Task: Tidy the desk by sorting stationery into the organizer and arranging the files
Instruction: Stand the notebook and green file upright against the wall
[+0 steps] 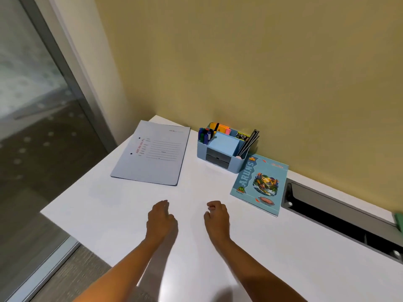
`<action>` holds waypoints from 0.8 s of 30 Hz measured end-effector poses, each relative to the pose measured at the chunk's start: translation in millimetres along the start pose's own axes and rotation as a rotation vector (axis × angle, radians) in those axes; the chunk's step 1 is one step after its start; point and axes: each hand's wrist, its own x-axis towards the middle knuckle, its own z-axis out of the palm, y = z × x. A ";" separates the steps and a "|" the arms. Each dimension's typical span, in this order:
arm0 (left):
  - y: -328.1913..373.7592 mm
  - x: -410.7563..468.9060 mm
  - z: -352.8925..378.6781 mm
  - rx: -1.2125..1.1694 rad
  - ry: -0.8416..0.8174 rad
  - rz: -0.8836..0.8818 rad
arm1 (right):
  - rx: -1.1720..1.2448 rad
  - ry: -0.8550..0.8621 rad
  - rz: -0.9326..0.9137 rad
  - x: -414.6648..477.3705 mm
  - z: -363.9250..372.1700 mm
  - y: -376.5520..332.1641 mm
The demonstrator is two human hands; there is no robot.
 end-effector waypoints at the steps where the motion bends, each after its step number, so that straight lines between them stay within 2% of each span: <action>1: -4.0 9.2 -6.2 0.090 -0.039 -0.002 | 0.014 -0.026 0.009 6.1 8.6 -9.3; 3: -11.2 28.1 -15.3 0.220 -0.083 -0.003 | 0.053 -0.081 0.063 18.7 23.5 -28.4; 10: -7.1 76.1 -34.8 0.387 -0.149 0.070 | 0.358 -0.222 0.456 68.5 66.8 -65.3; 14: -2.8 95.8 -34.9 0.324 -0.201 0.025 | 0.374 -0.165 0.484 93.5 90.5 -74.1; 17: -3.4 102.9 -34.7 0.379 -0.233 0.017 | 0.339 -0.106 0.495 103.5 99.8 -90.5; 20: -5.4 99.9 -35.6 0.446 -0.206 0.025 | 0.262 -0.133 0.548 114.9 103.5 -104.5; 22: -6.4 94.9 -34.1 0.431 -0.150 0.043 | 0.297 -0.189 0.597 117.4 105.7 -110.5; 24: -10.3 92.1 -31.7 0.371 -0.085 0.076 | 0.335 -0.257 0.563 115.3 109.4 -112.6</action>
